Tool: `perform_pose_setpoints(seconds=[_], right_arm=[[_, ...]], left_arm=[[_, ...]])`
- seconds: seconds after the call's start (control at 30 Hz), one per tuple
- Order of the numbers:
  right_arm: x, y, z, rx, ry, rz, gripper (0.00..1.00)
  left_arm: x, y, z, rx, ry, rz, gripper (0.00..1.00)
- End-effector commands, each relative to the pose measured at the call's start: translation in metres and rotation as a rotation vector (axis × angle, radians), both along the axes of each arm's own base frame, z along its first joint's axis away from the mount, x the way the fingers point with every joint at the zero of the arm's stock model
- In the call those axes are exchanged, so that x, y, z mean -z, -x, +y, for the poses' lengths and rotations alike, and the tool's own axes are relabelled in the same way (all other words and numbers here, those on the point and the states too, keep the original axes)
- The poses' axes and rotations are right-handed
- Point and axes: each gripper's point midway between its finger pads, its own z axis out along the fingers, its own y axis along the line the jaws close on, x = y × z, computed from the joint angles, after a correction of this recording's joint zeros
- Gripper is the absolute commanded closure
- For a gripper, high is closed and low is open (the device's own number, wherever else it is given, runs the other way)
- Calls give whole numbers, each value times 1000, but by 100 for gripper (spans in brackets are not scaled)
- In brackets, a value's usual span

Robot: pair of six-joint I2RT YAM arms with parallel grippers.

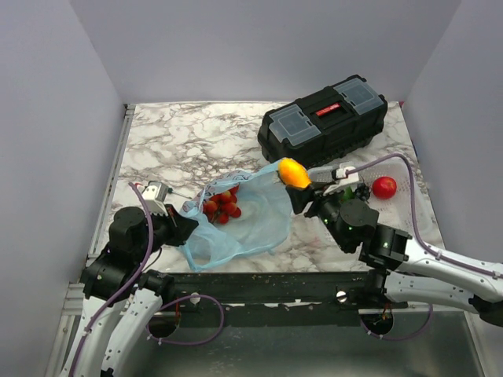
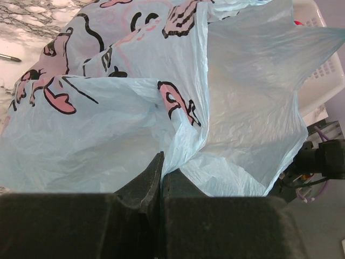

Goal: Take the fake fruits out of the plastic bag
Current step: Place the fake fruit in the bin.

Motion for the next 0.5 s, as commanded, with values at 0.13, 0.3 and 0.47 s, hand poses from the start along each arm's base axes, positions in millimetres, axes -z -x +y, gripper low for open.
perform_pose_setpoints(seconds=[0.13,0.3,0.47], right_arm=[[15,-44,-119,451,84,103,99],[40,-55,-155,576,49,217,99],[62,-41,-198,795,-25,281,99]], left_arm=[[3,-1,0,0,-9,20,100],[3,-1,1,-10,-9,17,100],[3,-1,1,-10,-9,16,100]])
